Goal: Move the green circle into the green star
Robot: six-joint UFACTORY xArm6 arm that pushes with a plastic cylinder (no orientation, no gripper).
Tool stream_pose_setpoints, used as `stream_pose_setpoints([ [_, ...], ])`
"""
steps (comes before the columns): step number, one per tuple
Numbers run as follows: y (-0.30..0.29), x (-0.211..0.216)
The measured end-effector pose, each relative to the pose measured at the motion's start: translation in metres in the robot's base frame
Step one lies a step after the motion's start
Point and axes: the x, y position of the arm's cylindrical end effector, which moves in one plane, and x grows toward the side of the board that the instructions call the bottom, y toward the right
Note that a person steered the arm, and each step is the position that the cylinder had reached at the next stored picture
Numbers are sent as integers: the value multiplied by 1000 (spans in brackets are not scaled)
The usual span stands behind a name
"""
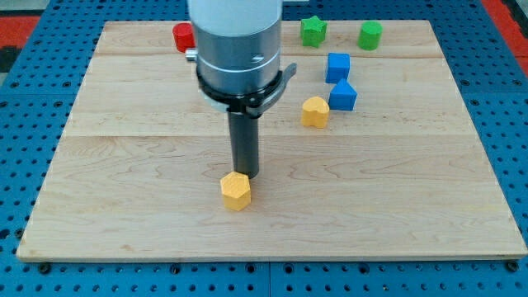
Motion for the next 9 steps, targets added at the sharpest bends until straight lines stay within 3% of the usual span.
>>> stream_pose_setpoints([
  [1,0,-24],
  [2,-1,18],
  [3,-1,32],
  [4,29,32],
  [5,133,19],
  [9,184,8],
])
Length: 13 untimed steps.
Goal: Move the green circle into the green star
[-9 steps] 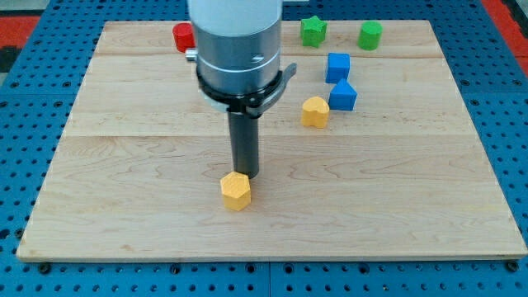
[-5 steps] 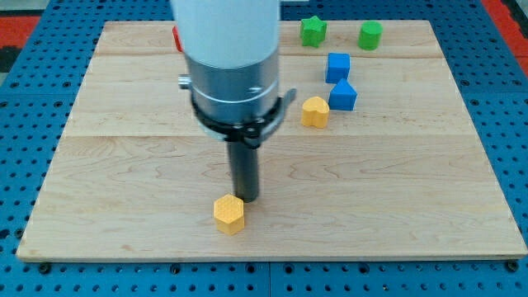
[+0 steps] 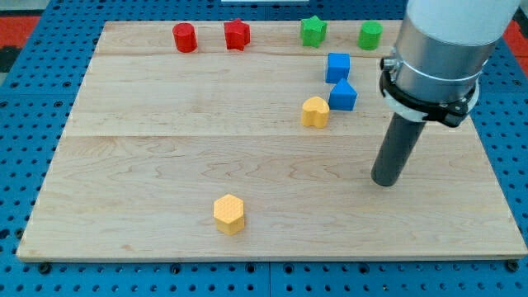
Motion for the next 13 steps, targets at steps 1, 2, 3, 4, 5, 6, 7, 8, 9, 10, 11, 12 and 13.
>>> stream_pose_setpoints([
  [1,2,-1],
  [2,6,-9],
  [3,8,-69],
  [4,38,-126],
  [5,51,-188],
  [6,65,-232],
  [7,73,-246],
  [8,73,-250],
  [9,69,-264],
  [10,38,-267],
  [11,24,-267],
  [12,26,-267],
  [13,63,-281],
])
